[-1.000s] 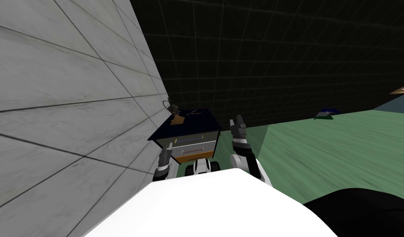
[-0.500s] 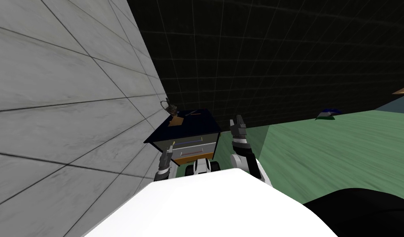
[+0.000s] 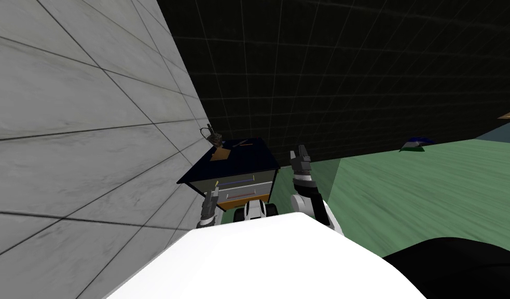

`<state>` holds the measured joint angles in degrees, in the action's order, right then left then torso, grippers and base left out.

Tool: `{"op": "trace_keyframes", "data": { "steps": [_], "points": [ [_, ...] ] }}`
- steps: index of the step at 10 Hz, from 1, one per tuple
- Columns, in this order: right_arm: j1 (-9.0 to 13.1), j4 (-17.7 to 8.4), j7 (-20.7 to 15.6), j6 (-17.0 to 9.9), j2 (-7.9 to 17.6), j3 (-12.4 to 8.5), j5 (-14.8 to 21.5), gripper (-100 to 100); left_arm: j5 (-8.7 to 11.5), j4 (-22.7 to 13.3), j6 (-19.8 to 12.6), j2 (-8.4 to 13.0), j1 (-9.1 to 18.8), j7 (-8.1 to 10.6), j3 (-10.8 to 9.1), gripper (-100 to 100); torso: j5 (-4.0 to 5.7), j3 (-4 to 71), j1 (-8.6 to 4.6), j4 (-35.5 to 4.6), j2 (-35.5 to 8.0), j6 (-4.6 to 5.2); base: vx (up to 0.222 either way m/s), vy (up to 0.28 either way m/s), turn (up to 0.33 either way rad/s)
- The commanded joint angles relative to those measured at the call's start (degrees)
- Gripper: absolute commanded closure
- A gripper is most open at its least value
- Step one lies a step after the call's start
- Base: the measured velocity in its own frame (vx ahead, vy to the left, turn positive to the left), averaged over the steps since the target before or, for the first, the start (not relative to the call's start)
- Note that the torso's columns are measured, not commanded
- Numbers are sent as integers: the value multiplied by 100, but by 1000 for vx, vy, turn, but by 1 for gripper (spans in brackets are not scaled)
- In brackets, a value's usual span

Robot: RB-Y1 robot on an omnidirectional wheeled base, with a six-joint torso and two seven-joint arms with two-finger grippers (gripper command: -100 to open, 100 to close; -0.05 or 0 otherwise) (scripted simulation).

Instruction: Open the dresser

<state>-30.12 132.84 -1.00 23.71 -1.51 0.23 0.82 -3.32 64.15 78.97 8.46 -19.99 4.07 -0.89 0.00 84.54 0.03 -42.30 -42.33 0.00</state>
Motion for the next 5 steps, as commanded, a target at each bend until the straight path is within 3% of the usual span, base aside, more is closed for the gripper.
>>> {"op": "trace_keyframes", "data": {
  "steps": [1,4,5],
  "points": [
    [0,0,0,0,0,0,0,0,-16,-424,331,-122,69,2,-14,-100,0,2,-2,1,4,0,51,-25,1],
    [0,0,0,0,0,0,0,0,-32,-930,688,-355,124,13,-33,-100,1,5,-3,3,9,0,56,-27,2],
    [0,0,0,0,0,0,0,0,-39,-1139,857,-566,148,19,-41,-100,0,3,-1,1,5,0,20,-23,49]
  ]
}}
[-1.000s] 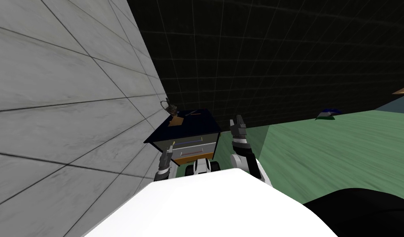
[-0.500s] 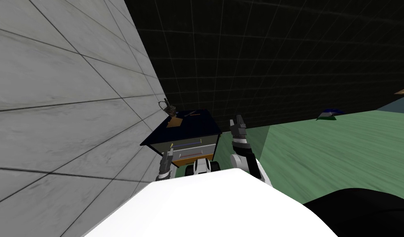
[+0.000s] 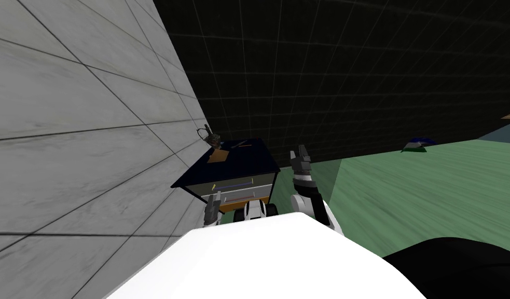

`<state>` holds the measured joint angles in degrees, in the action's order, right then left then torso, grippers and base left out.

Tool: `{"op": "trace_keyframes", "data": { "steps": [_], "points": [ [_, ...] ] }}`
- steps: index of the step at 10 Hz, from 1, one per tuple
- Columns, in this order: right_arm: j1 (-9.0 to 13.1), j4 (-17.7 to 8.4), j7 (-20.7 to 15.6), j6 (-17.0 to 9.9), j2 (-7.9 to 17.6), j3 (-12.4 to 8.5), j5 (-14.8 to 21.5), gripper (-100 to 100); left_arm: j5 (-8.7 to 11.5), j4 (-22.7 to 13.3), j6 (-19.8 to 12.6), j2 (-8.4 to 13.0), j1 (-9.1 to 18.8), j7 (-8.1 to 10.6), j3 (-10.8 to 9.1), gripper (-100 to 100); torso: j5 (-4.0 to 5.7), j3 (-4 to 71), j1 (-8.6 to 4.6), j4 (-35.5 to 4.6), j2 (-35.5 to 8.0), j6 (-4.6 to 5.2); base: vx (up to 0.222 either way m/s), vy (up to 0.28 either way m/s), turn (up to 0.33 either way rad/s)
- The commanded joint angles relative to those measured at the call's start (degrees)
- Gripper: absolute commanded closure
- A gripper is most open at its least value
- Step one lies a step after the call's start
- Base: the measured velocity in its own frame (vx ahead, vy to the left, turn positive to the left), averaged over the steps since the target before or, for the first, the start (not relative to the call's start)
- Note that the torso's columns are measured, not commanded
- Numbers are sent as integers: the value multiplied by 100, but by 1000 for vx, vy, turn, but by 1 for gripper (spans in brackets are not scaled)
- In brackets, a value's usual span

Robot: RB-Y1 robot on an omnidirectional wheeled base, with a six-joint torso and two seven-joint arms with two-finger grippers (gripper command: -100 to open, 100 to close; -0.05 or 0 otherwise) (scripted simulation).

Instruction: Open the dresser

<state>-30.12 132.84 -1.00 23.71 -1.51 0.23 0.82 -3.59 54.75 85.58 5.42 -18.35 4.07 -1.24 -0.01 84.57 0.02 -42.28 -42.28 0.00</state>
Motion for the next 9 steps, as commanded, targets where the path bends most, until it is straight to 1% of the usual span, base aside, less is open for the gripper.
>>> {"op": "trace_keyframes", "data": {
  "steps": [1,2,3,4,9],
  "points": [
    [0,0,0,0,0,0,0,0,-16,-269,255,-374,-9,21,-9,-100,0,-6,-2,-3,-11,-1,10,-16,45],
    [1,0,0,0,0,0,0,0,-17,-315,296,-472,-4,22,-11,-100,0,-7,1,-4,-11,0,3,-4,12],
    [1,0,0,0,0,0,0,0,-8,-370,297,-398,49,18,-21,-100,0,-5,3,-3,-8,1,0,0,0],
    [1,0,0,0,0,0,0,0,8,-264,115,-386,137,33,-31,-100,0,-2,3,-1,-3,0,-22,-13,12],
    [1,0,0,0,0,0,0,0,49,36,-383,-329,345,73,-57,-100,1,0,-2,0,1,0,-34,-12,9]
  ]
}}
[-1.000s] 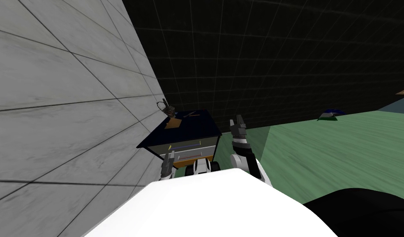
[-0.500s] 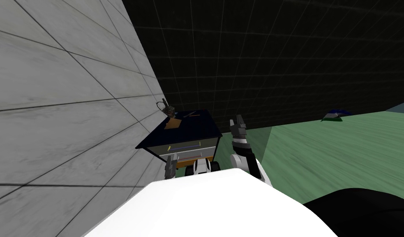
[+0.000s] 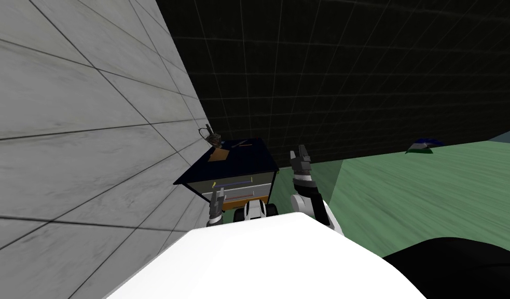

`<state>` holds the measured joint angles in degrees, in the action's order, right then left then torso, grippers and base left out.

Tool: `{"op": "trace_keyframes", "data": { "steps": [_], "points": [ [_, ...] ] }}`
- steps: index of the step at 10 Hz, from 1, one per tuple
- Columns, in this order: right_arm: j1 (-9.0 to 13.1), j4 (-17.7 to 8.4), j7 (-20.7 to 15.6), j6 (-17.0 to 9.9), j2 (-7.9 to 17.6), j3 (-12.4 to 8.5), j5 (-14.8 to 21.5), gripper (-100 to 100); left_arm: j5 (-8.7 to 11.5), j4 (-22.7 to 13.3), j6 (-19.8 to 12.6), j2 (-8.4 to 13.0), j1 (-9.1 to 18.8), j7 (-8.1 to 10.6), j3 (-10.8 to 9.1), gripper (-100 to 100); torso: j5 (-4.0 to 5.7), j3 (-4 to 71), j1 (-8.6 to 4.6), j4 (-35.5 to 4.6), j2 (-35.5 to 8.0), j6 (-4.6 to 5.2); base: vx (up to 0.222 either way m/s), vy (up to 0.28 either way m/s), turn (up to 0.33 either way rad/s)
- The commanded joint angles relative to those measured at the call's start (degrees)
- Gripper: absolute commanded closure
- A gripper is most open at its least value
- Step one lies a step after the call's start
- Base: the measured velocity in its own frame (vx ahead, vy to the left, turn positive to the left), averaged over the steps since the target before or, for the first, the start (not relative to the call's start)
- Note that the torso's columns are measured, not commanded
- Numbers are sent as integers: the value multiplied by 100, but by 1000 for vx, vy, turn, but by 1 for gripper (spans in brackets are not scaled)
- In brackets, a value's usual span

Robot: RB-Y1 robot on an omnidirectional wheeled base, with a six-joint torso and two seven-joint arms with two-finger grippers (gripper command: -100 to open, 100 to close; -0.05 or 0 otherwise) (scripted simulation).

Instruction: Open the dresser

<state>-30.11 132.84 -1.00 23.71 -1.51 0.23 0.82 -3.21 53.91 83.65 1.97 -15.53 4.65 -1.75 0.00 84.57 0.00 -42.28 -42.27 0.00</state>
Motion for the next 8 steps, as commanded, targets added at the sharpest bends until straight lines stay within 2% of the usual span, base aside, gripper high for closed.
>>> {"op": "trace_keyframes", "data": {
  "steps": [1,2,3,4,7,8],
  "points": [
    [0,0,0,0,0,0,0,0,20,180,-289,27,105,22,-12,-100,0,1,1,0,1,0,-29,-6,5],
    [0,0,0,0,0,0,0,0,36,300,-488,50,188,38,-22,-100,0,1,1,0,1,0,-35,-16,13],
    [0,0,0,0,0,0,0,0,19,302,-383,30,94,29,-5,-100,0,-1,-3,0,-2,0,-17,-9,2],
    [0,0,0,0,0,0,0,0,11,120,-189,16,63,14,-6,100,0,1,0,1,2,0,21,4,-16],
    [-1,0,0,0,1,-1,0,0,-13,-60,109,-18,-62,-9,9,100,-1,5,4,2,7,-1,42,17,-8],
    [-1,0,0,0,0,-1,0,0,-29,-180,308,-41,-146,-25,19,100,0,0,1,0,-1,0,38,19,-15]
  ]
}}
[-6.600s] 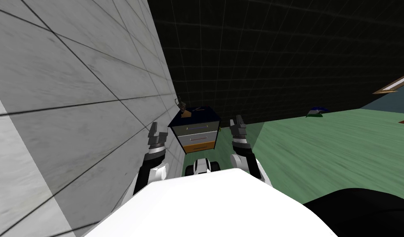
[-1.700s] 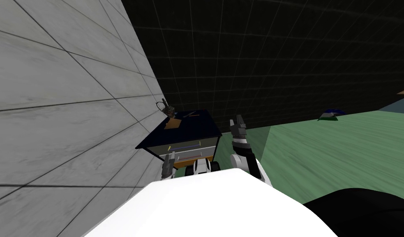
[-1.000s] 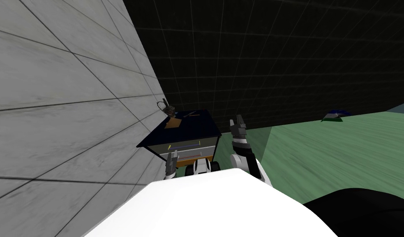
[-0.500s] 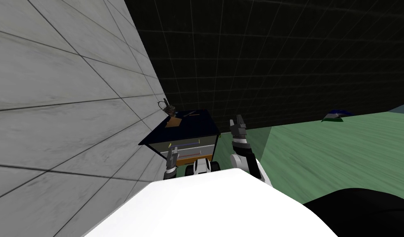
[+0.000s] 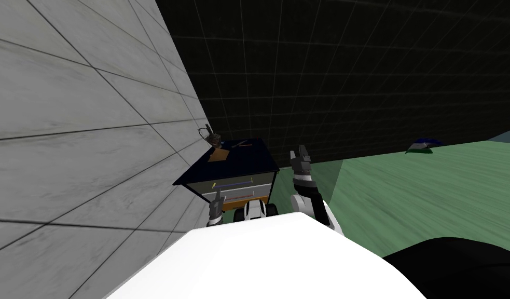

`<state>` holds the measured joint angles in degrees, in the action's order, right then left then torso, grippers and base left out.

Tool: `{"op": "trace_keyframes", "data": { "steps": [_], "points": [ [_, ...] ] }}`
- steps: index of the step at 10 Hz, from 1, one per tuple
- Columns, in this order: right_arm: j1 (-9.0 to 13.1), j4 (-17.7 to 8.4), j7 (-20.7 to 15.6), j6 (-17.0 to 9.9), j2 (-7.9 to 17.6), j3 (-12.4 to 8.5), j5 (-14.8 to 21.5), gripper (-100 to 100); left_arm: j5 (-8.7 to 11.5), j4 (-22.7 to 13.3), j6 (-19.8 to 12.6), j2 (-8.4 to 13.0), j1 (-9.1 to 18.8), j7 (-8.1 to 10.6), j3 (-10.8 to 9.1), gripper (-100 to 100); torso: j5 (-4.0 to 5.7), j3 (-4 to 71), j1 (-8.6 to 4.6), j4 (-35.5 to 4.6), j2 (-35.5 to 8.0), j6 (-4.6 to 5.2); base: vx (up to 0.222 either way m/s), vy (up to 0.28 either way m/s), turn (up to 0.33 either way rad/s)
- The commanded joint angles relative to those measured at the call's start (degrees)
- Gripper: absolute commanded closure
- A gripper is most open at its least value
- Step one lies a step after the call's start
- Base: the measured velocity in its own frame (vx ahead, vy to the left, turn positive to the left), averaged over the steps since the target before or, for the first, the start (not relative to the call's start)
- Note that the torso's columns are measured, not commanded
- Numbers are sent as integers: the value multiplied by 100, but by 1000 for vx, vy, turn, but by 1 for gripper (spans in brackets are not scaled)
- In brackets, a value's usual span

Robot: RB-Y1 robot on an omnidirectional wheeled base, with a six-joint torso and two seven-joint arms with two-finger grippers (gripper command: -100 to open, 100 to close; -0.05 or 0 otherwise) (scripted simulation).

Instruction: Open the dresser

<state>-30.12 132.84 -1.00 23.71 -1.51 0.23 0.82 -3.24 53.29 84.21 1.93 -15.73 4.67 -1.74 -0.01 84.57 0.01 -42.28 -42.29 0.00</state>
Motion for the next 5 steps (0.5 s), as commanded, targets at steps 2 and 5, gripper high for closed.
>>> {"op": "trace_keyframes", "data": {
  "steps": [2,5],
  "points": [
    [0,0,0,0,0,0,0,0,-42,-238,450,-59,-209,-42,30,100,1,-2,-2,-1,-3,0,36,17,-9],
    [1,0,0,0,0,0,0,0,-38,-196,373,297,-163,-43,29,-100,2,-5,-5,-2,-7,0,2,-7,1]
  ]
}}
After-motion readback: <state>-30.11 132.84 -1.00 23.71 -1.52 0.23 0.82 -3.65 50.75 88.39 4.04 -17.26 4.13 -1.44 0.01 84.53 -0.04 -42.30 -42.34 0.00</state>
